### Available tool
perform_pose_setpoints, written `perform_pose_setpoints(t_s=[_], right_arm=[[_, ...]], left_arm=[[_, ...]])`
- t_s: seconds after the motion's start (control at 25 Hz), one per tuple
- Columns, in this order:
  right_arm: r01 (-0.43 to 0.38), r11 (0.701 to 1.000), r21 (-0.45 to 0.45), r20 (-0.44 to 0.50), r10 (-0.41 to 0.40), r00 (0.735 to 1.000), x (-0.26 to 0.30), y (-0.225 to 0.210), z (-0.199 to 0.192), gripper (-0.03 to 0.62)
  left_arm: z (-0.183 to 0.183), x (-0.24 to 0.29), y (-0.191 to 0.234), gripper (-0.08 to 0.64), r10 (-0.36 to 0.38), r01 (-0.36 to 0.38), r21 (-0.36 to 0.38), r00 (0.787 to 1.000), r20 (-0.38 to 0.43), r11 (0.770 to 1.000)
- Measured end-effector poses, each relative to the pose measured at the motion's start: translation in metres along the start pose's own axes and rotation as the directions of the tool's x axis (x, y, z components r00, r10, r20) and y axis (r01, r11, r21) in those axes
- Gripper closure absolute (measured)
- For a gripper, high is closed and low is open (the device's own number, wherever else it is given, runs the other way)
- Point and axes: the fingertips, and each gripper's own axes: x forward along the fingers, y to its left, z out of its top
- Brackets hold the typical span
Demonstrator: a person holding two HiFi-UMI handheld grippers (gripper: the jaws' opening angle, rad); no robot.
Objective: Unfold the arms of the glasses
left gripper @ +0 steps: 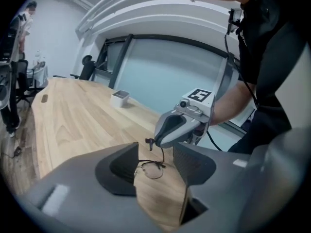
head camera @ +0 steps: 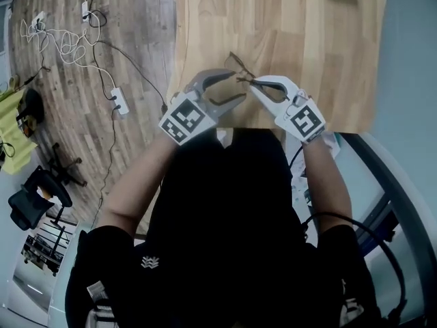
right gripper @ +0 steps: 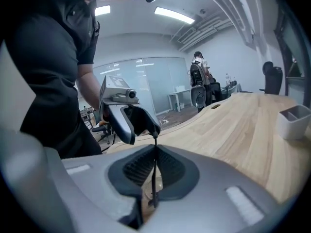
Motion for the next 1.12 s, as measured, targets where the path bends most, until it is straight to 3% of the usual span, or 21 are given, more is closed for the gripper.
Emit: perform_pose_setpoints(t_s=[0.12,0.32,0.44,0.92,1.12], right_arm=[[0.006,1.0,0.008,0.025,-0.007,1.0,-0.007,0.0,0.002,0.577],[0.016,1.0,0.002,0.029,-0.016,0.999,-0.012,0.006,-0.001,0.577],[0.029,0.999,0.025,0.037,-0.03,0.999,-0.019,0.009,-0.002,0.577],[0.091,0.995,0.03,0.063,-0.093,0.994,-0.037,0.022,-0.007,0.575],[0.119,0.993,-0.02,0.014,-0.119,0.993,-0.049,0.032,-0.015,0.524]], left_arm=[[0.005,0.008,-0.015,0.328,-0.058,0.058,0.0,0.998,-0.004,0.998],[0.009,0.009,-0.027,0.328,-0.105,0.111,-0.15,0.993,0.045,0.982],[0.01,0.007,-0.032,0.328,-0.111,0.116,-0.196,0.993,0.036,0.974],[0.019,0.014,-0.061,0.328,-0.171,0.176,-0.184,0.984,0.045,0.967],[0.02,0.016,-0.08,0.33,-0.217,0.218,-0.127,0.976,0.018,0.968]])
